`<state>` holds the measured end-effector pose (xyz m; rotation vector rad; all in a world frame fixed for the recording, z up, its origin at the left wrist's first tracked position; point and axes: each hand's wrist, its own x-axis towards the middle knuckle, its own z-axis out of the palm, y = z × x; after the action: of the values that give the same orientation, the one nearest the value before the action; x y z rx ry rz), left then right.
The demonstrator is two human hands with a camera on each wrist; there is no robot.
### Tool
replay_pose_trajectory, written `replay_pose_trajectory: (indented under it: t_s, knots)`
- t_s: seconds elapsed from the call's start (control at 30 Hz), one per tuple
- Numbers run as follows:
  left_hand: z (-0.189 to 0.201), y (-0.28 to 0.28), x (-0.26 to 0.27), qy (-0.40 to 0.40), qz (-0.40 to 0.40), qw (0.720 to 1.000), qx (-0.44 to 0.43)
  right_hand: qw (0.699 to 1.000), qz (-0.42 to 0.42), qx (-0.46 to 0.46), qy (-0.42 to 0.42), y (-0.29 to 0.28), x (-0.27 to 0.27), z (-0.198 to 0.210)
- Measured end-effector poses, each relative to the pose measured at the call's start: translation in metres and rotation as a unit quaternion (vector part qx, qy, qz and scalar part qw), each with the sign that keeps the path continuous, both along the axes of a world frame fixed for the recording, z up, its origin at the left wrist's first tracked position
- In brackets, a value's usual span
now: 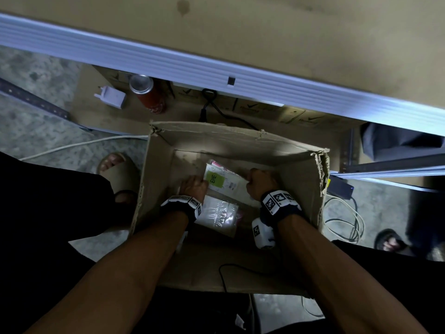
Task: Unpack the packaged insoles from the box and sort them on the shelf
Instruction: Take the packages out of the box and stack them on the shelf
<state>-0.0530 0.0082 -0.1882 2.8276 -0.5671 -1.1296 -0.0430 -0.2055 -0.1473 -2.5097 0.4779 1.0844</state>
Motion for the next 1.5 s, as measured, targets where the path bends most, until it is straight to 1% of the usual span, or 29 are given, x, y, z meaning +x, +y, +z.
replay_pose_trajectory:
  t_s: [0.2, 0.27, 0.33, 0.43, 0.5, 0.67, 0.73, 0.8, 0.97, 1.1, 1.27, 1.37, 1.5]
  knots:
    - [-0.002, -0.004, -0.002, 0.003, -0.023, 1.0, 0.018, 1.0, 0.0, -0.011, 0.011, -0.003, -0.005, 0.002]
    - [-0.004, -0.003, -0.002, 0.03, -0.024, 0.999, 0.022, 1.0, 0.001, -0.015, 0.014, -0.003, -0.005, 0.002]
    - [-0.003, -0.003, -0.002, 0.074, -0.017, 0.997, 0.015, 1.0, 0.005, -0.019, 0.015, -0.003, -0.005, 0.002]
    - [-0.001, -0.002, 0.001, 0.139, 0.022, 0.99, -0.009, 0.999, 0.015, -0.027, 0.012, -0.003, -0.006, 0.001]
    - [0.002, -0.001, 0.004, 0.161, 0.043, 0.986, -0.012, 0.999, 0.028, -0.035, 0.006, -0.002, -0.007, 0.002]
    - [0.018, -0.004, 0.013, 0.168, 0.061, 0.983, -0.029, 0.996, 0.068, -0.057, -0.021, 0.004, -0.007, 0.015]
    - [0.028, -0.009, 0.013, 0.158, 0.065, 0.985, -0.041, 0.993, 0.087, -0.067, -0.04, 0.005, -0.007, 0.023]
    - [0.039, -0.014, 0.013, 0.128, 0.06, 0.989, -0.048, 0.991, 0.093, -0.078, -0.061, 0.006, -0.009, 0.035]
    - [0.078, -0.012, 0.01, 0.116, 0.013, 0.992, -0.05, 0.984, 0.075, -0.097, -0.126, 0.01, -0.016, 0.069]
    - [0.116, -0.017, 0.013, 0.09, 0.0, 0.993, -0.07, 0.978, 0.092, -0.095, -0.164, 0.016, -0.02, 0.104]
    - [0.166, -0.014, 0.022, 0.048, -0.022, 0.992, -0.117, 0.964, 0.105, -0.085, -0.23, 0.018, -0.023, 0.154]
    - [0.201, -0.006, 0.024, 0.0, -0.034, 0.987, -0.159, 0.953, 0.104, -0.095, -0.268, 0.019, -0.028, 0.186]
    - [0.248, 0.003, 0.031, -0.049, -0.028, 0.978, -0.199, 0.944, 0.111, -0.1, -0.294, 0.015, -0.037, 0.233]
